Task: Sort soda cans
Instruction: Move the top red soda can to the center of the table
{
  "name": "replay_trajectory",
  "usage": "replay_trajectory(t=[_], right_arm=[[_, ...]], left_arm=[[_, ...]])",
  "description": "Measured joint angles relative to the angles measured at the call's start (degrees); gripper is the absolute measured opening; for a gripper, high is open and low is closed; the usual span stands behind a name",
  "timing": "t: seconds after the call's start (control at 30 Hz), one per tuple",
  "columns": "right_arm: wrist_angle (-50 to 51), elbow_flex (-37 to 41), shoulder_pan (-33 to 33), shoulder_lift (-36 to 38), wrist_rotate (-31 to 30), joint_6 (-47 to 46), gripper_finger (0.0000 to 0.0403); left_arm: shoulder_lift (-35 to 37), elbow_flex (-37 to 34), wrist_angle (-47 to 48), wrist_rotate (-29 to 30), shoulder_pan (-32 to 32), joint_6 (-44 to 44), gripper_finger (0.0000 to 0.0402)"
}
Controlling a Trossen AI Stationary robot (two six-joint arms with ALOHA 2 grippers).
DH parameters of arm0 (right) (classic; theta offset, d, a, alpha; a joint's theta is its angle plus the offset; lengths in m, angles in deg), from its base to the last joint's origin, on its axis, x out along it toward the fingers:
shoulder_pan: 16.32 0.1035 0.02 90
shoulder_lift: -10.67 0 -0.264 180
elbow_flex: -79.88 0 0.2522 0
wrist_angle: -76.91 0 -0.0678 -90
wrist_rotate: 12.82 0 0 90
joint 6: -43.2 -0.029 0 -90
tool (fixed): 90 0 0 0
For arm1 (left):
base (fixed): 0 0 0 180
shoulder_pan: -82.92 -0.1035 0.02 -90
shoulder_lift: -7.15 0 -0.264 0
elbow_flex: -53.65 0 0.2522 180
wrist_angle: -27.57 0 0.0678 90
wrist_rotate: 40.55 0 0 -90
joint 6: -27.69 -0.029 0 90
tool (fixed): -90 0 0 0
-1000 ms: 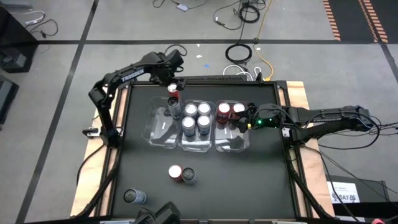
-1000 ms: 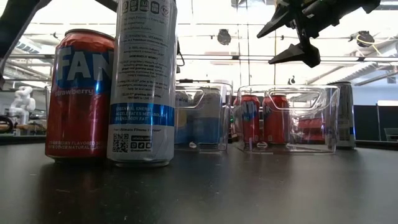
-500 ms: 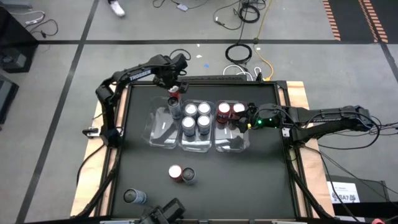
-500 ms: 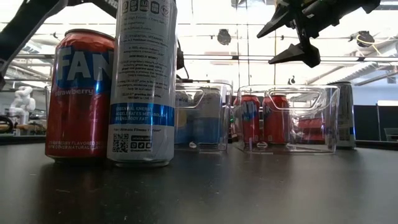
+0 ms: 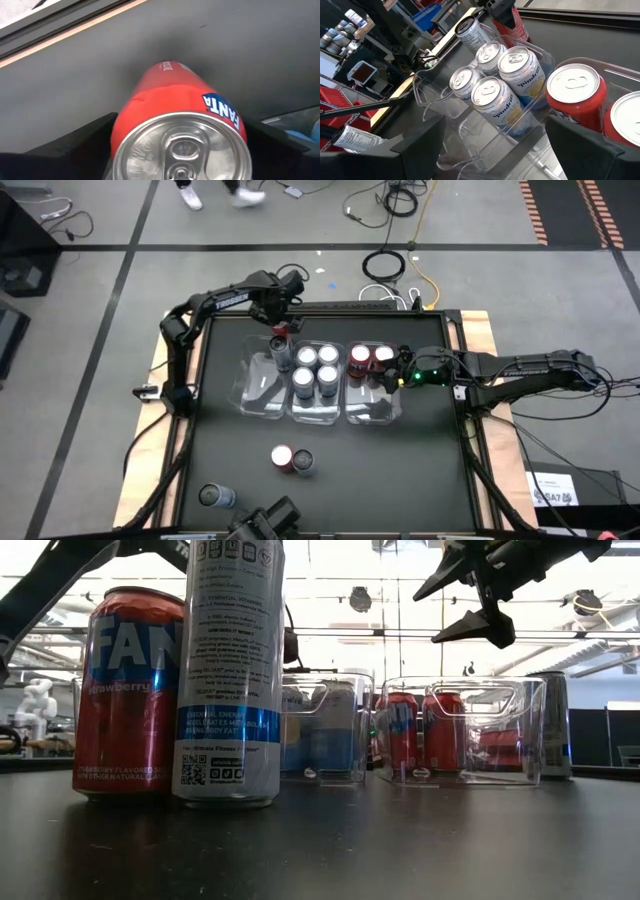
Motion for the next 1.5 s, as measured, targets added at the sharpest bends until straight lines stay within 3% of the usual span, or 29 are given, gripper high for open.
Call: replay_trajectory(t=[0.27,0.87,1.17,1.5], right_arm=[[0.0,0.0,0.0,0.0,0.0,0.0,0.0336],[0.0,0.0,0.0,0.0,0.0,0.0,0.0336],[0.0,0.0,0.0,0.0,0.0,0.0,0.0336],[0.0,0.0,0.0,0.0,0.0,0.0,0.0336]], left_arm=[[0.0,0.0,-0.5,0.5,0.0,-0.3,0.0312],[1.0,-0.1,-0.2,0.8,0.0,-2.8,0.0321],[9.0,-0.1,-1.2,1.1,-0.1,-2.8,0.032],[22.9,-0.1,-9.7,0.9,0.3,-3.3,0.032]])
